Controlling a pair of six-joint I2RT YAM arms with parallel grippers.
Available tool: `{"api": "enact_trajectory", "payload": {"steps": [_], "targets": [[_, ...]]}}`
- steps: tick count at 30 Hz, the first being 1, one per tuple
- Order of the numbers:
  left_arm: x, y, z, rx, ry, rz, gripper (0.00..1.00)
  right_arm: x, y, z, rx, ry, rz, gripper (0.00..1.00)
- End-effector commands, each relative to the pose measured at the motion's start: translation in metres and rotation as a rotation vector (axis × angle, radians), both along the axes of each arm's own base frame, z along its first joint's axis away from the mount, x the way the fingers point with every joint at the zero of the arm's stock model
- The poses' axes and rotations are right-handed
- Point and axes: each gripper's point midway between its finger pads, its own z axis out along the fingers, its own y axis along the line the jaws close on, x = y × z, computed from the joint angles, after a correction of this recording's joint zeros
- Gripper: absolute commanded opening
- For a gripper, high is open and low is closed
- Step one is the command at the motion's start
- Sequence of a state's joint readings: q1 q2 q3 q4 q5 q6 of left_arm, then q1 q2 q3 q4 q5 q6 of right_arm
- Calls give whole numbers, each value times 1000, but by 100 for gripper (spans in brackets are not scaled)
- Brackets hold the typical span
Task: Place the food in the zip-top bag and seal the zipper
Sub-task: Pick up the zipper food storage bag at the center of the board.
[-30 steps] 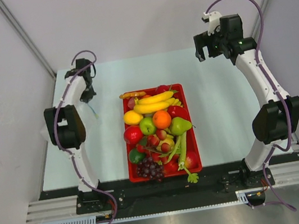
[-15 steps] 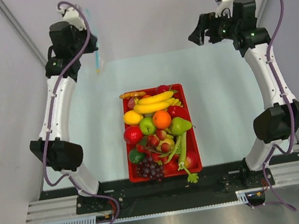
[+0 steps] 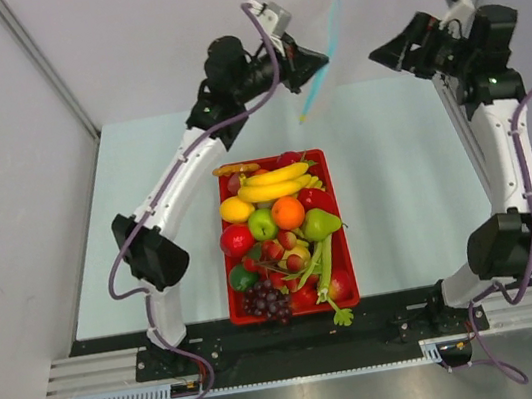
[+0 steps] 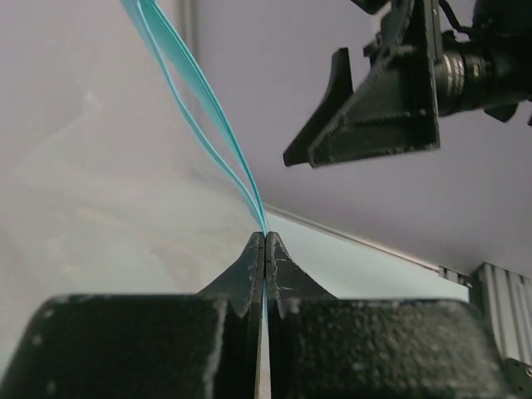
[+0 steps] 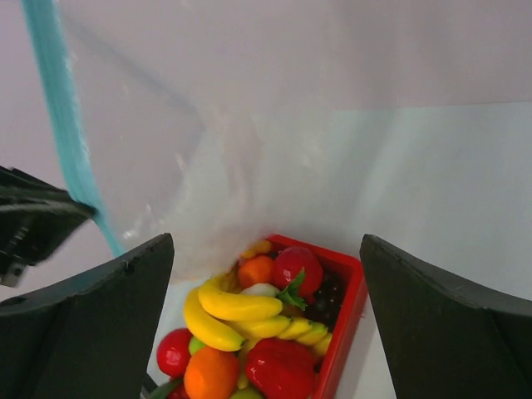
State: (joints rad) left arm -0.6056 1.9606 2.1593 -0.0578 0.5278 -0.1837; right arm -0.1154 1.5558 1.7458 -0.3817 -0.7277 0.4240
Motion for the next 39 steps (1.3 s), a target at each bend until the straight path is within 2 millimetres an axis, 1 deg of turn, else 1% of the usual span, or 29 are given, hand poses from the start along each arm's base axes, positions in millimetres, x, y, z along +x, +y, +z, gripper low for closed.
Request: {"api": "enact_trajectory", "payload": {"steps": [1, 3, 5, 7, 8, 9, 11, 12, 13, 14, 16, 17, 18, 19, 20, 22, 23, 24, 26, 27, 29, 32, 34, 35, 36, 38, 39], "targets": [[-36, -33, 20, -62, -94, -140, 0, -42, -11, 57, 137, -129, 42, 100], [-36, -44, 4, -44, -76, -153, 0, -50, -13, 55, 136, -127, 36, 100], [-38, -52, -2, -30, -80, -141, 0, -59, -15, 54, 122, -123, 6, 100], [-40, -63, -16, 4, -95, -130, 0, -60, -19, 49, 124, -102, -35, 99], [-42, -66, -20, 17, -103, -125, 0, -59, -22, 49, 122, -94, -61, 96], [-43, -69, -29, 48, -131, -119, 0, -59, -25, 49, 120, -91, -91, 94], [-48, -76, -34, 68, -148, -81, 0, -57, -35, 49, 110, -89, -155, 88], [-46, -78, -43, 104, -191, -63, 0, -58, -39, 51, 99, -94, -188, 86], [-51, -81, -42, 110, -209, -57, 0, -56, -46, 45, 96, -66, -235, 83], [-46, -80, -45, 125, -224, -17, 0, -56, -48, 42, 78, -65, -247, 82], [-46, -83, -48, 138, -237, -3, 0, -56, -53, 31, 70, -21, -287, 81], [-43, -82, -48, 147, -249, 27, 0, -56, -54, 29, 67, -12, -293, 80], [-44, -84, -50, 153, -257, 30, 0, -56, -55, 26, 63, -1, -301, 79], [-44, -84, -50, 160, -266, 34, 0, -54, -58, 18, 60, 27, -323, 76], [-41, -84, -51, 169, -277, 55, 0, -54, -59, 16, 58, 38, -330, 73], [-44, -87, -55, 183, -291, 55, 0, -51, -61, 4, 51, 80, -356, 68], [-42, -86, -54, 195, -311, 78, 0, -50, -60, 1, 48, 91, -361, 67], [-45, -89, -60, 210, -317, 73, 0, -50, -57, -3, 49, 106, -363, 65], [-47, -91, -63, 231, -357, 85, 0, -49, -53, -6, 45, 113, -360, 64], [-49, -92, -70, 250, -362, 94, 0, -49, -49, -7, 38, 116, -359, 62], [-48, -93, -76, 276, -383, 111, 0, -50, -46, -6, 34, 111, -356, 62], [-44, -91, -87, 298, -374, 136, 0, -52, -39, -10, 21, 122, -348, 62], [-42, -89, -86, 299, -374, 153, 0, -52, -38, -17, -3, 140, -359, 61], [-42, -88, -87, 295, -375, 157, 0, -50, -41, -23, -14, 154, -381, 60], [-42, -87, -84, 287, -379, 164, 0, -50, -42, -27, -21, 168, -392, 56], [-43, -86, -83, 282, -381, 165, 0, -47, -45, -39, -41, 201, -413, 50], [-43, -86, -84, 282, -379, 167, 0, -46, -46, -41, -43, 211, -419, 49]]}}
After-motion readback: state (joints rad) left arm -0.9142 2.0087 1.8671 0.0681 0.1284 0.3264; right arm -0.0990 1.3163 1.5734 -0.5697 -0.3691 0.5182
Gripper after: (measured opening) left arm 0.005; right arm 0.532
